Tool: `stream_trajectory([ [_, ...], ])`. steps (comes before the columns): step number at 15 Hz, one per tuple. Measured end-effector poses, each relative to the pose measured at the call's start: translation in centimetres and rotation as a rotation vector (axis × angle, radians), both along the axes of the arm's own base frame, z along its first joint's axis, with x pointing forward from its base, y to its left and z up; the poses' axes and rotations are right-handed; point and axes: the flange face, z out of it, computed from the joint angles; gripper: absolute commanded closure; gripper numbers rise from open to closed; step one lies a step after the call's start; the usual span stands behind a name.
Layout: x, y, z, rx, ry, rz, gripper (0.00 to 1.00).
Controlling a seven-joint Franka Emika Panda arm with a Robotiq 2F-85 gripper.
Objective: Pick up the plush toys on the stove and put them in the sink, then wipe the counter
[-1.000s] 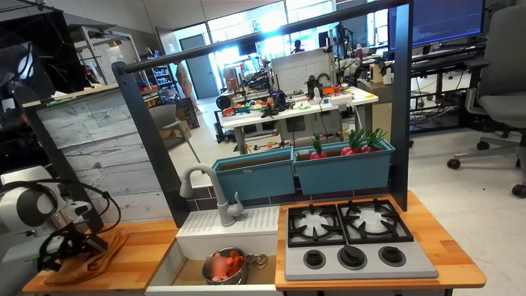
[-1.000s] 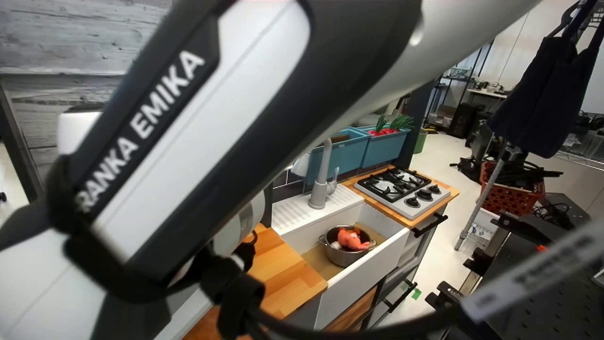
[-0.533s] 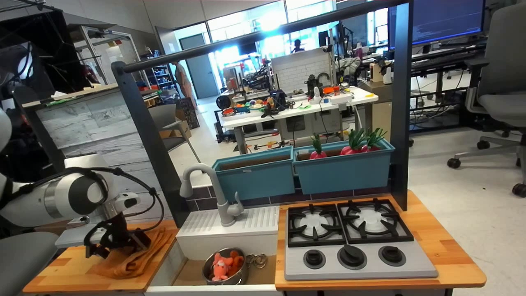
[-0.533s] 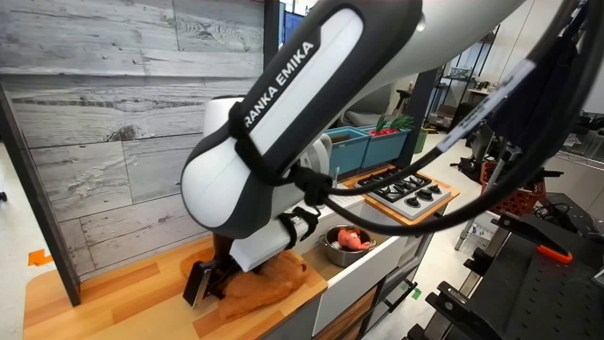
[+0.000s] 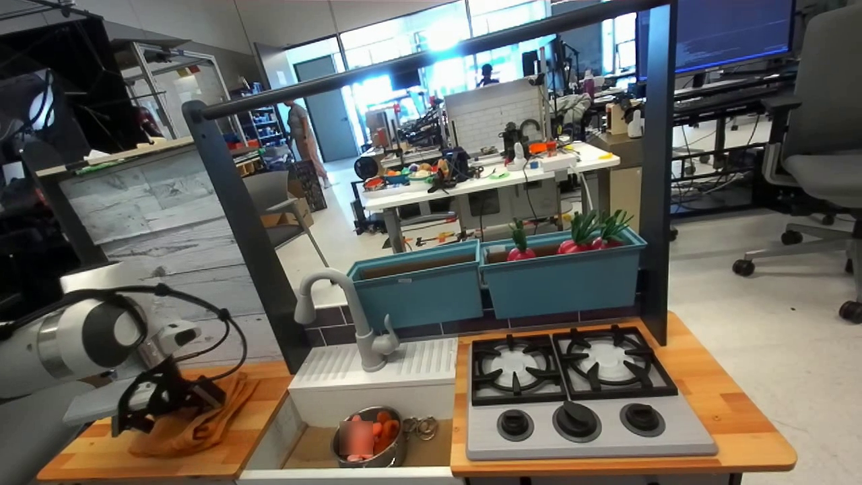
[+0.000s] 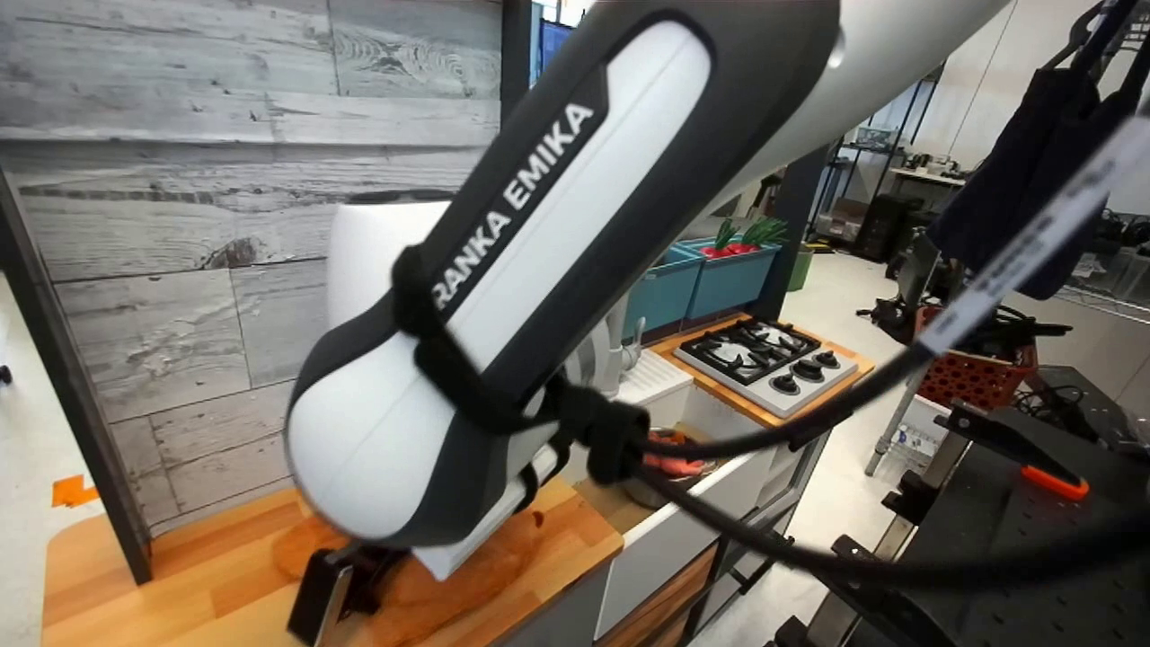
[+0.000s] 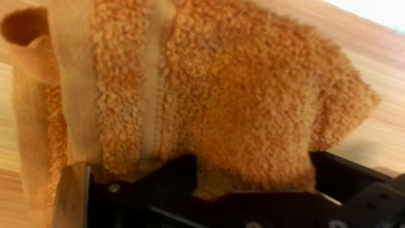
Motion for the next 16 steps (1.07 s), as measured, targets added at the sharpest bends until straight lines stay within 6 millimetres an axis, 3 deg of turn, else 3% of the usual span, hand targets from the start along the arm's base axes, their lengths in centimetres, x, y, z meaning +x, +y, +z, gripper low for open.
stream_trajectory([
  [5, -5.3, 11.7, 0.4, 0.134, -0.113, 0.176, 0.00],
  [7, -6.3, 14.1, 0.4, 0.168, -0.128, 0.203, 0.00],
  [8, -6.1, 14.3, 0.4, 0.173, -0.134, 0.206, 0.00],
  [10, -4.8, 13.1, 0.3, 0.169, -0.146, 0.186, 0.00],
  [11, -3.7, 11.5, 0.2, 0.159, -0.152, 0.164, 0.00],
  [16, 1.9, -0.9, 0.0, 0.088, -0.150, -0.050, 0.00],
])
